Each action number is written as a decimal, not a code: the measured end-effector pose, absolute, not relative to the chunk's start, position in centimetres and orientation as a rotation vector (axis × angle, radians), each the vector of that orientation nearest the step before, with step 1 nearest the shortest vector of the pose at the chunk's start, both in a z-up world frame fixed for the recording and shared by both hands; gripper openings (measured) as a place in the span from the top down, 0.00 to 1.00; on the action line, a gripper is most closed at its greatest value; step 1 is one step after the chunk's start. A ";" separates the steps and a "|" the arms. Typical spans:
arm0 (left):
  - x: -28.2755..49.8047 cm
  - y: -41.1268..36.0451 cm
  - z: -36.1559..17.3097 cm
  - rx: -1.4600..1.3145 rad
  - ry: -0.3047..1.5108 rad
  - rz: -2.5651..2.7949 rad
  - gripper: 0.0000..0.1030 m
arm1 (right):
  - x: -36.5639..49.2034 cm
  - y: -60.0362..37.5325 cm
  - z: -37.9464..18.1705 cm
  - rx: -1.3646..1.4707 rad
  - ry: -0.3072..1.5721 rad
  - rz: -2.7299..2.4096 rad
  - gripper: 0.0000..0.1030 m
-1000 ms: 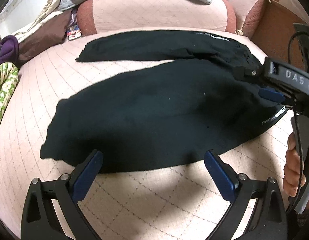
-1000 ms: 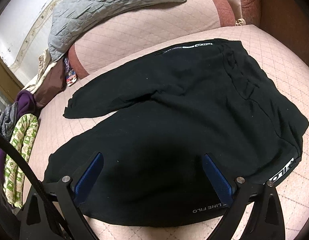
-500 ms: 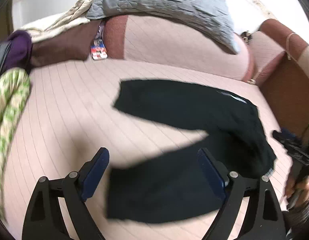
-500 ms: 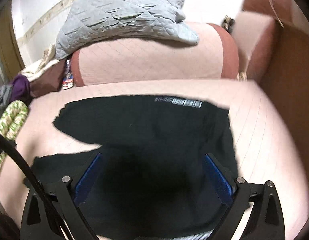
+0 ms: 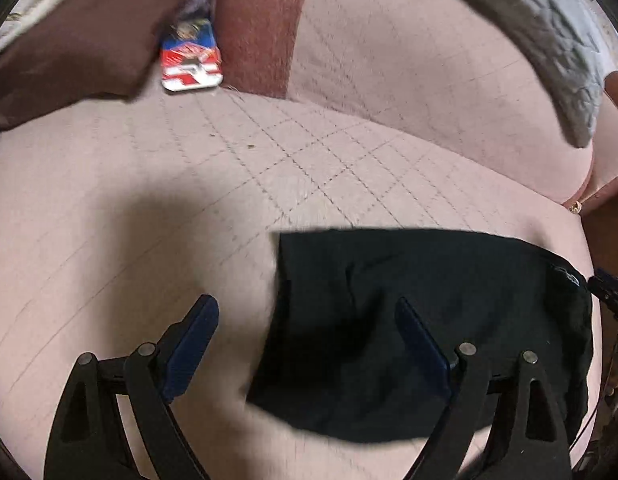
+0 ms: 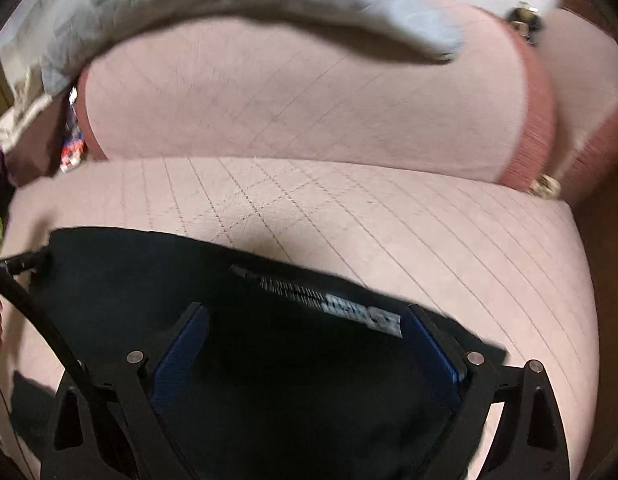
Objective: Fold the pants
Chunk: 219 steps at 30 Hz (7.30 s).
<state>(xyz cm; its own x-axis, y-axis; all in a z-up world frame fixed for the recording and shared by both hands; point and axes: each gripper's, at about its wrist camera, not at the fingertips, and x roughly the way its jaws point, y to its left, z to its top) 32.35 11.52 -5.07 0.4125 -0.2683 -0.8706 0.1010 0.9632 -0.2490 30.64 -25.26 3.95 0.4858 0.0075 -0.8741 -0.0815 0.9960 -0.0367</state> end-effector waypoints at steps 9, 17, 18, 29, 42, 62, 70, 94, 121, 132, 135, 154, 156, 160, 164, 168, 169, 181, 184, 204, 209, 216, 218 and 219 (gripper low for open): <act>34.6 6.8 -5.9 0.050 1.073 -0.297 0.19 | 34.6 -22.5 -1.2 -0.145 1.120 0.092 0.18; 33.5 6.3 -3.2 0.015 1.023 -0.353 0.89 | 32.6 -21.4 1.1 -0.097 1.095 0.117 0.70; 33.1 6.2 -2.8 0.024 1.013 -0.350 0.89 | 32.2 -21.5 1.4 -0.090 1.087 0.115 0.70; 23.8 7.5 5.2 0.045 0.835 -0.368 0.89 | 22.6 -20.5 7.8 -0.052 0.996 0.080 0.77; 3.8 10.7 4.8 0.102 0.793 -0.359 0.85 | 2.2 -19.7 7.1 0.135 1.030 0.098 0.84; 0.4 20.9 -2.4 -0.565 1.174 -0.280 0.34 | -6.0 -21.0 3.0 0.255 1.023 0.091 0.45; 0.0 16.0 -4.4 -0.530 1.256 -0.319 0.78 | -5.3 -22.2 1.2 0.320 1.034 0.088 0.45; 4.4 17.8 -0.9 -0.128 1.102 -0.022 0.86 | -4.3 -19.7 0.8 0.149 1.005 0.061 0.41; 1.4 12.1 -1.6 -0.072 0.900 -0.126 0.39 | 3.2 -29.6 8.7 0.235 0.920 -0.131 0.32; 0.9 9.2 -1.1 -0.021 0.856 -0.227 0.39 | 17.4 -15.8 1.2 -0.048 1.126 0.031 0.32; 1.1 9.1 -0.6 -0.026 0.849 -0.243 0.39 | 18.9 -14.7 -0.9 -0.067 1.199 0.038 0.34; 2.1 10.3 -0.7 -0.131 0.902 -0.244 0.38 | 23.5 -13.9 2.1 0.002 1.060 -0.059 0.94; 2.0 10.3 -0.6 -0.139 0.909 -0.250 0.38 | 23.0 -13.5 2.8 -0.019 1.089 -0.023 0.56; 1.8 10.7 -0.3 -0.174 0.919 -0.270 0.38 | 19.9 -12.4 2.3 -0.123 1.176 0.034 0.47; 1.6 10.8 -0.2 -0.183 0.918 -0.276 0.38 | 18.2 -12.1 -0.9 -0.196 1.286 -0.023 0.92; 1.7 10.9 -0.2 -0.178 0.916 -0.273 0.38 | 21.1 -11.5 -1.7 -0.222 1.270 -0.106 0.91; 1.8 10.8 -0.2 -0.172 0.916 -0.269 0.38 | 22.3 -11.6 -2.1 -0.205 1.279 -0.133 0.91; 1.5 11.5 0.8 -0.190 0.887 -0.265 0.34 | 12.0 -23.9 8.9 0.160 1.052 -0.145 0.48; 1.1 11.3 1.0 -0.188 0.879 -0.268 0.34 | 6.4 -29.6 9.0 0.189 1.047 -0.262 0.41; -1.3 11.9 0.4 -0.165 0.853 -0.185 0.34 | -3.1 -38.0 4.9 0.550 0.950 -0.444 0.49; -1.0 12.0 0.3 -0.168 0.860 -0.185 0.34 | -1.0 -36.8 3.5 0.524 1.032 -0.388 0.77; -0.6 12.8 0.5 -0.190 0.855 -0.173 0.34 | -2.0 -35.9 5.6 0.531 1.007 -0.367 0.90; -0.3 13.5 0.7 -0.218 0.859 -0.166 0.34 | -2.9 -36.1 6.6 0.556 0.999 -0.360 0.90; -0.2 13.8 0.7 -0.227 0.859 -0.161 0.34 | -3.3 -36.1 6.7 0.556 1.003 -0.363 0.90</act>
